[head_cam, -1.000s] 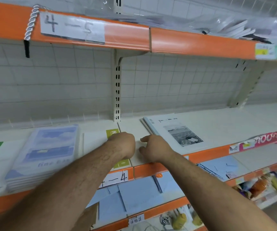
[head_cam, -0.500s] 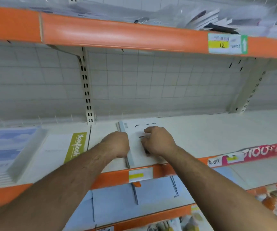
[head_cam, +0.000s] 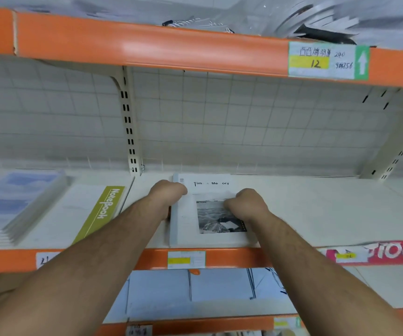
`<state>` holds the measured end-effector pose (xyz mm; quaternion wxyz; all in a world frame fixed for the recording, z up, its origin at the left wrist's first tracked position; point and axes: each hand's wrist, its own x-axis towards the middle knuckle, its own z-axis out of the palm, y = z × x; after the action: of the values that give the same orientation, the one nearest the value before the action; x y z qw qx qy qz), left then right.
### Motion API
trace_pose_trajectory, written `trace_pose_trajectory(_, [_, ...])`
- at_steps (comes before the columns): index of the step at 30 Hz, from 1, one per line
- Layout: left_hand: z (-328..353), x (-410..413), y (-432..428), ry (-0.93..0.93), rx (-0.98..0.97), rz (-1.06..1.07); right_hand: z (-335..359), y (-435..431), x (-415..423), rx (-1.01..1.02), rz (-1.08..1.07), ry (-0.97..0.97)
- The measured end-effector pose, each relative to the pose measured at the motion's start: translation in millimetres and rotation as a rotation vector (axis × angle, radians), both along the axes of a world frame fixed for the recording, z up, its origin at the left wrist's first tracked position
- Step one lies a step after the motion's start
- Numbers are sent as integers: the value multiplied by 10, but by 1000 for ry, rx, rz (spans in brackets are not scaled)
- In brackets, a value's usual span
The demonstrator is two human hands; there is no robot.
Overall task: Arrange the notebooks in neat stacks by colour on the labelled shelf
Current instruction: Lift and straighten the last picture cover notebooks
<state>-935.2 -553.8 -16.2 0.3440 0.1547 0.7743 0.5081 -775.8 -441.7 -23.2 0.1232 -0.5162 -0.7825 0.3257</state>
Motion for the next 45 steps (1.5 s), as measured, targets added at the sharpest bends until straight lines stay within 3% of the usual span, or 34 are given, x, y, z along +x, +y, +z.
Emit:
trace_pose_trajectory(8, [-195, -231, 38, -73, -54, -23, -88, 47, -69, -38, 13, 93])
trace_pose_trajectory(13, [-412, -502, 26, -156, 133, -6, -108, 62, -107, -265, -43, 375])
trace_pose_trajectory(16, [-85, -238, -234, -120, 294, -12, -76, 6, -170, -441, -67, 599])
trace_pose_trajectory(21, [112, -247, -442, 111, 502, -28, 103, -94, -243, -262, 76, 814])
trace_pose_trajectory(24, [113, -337, -566, 158, 537, -70, 101, -213, -253, -171, 127, 847])
trace_pose_trajectory(33, [194, -323, -663, 218, 554, -119, 162, -436, -268, -188, 138, 1001])
trace_pose_trajectory(39, [163, -352, -604, 230, 494, -97, 175, -465, -292, -197, 138, 1001])
trace_pose_trajectory(45, [63, -401, -597, 341, 323, -186, 55, -404, -259, -155, 132, 849])
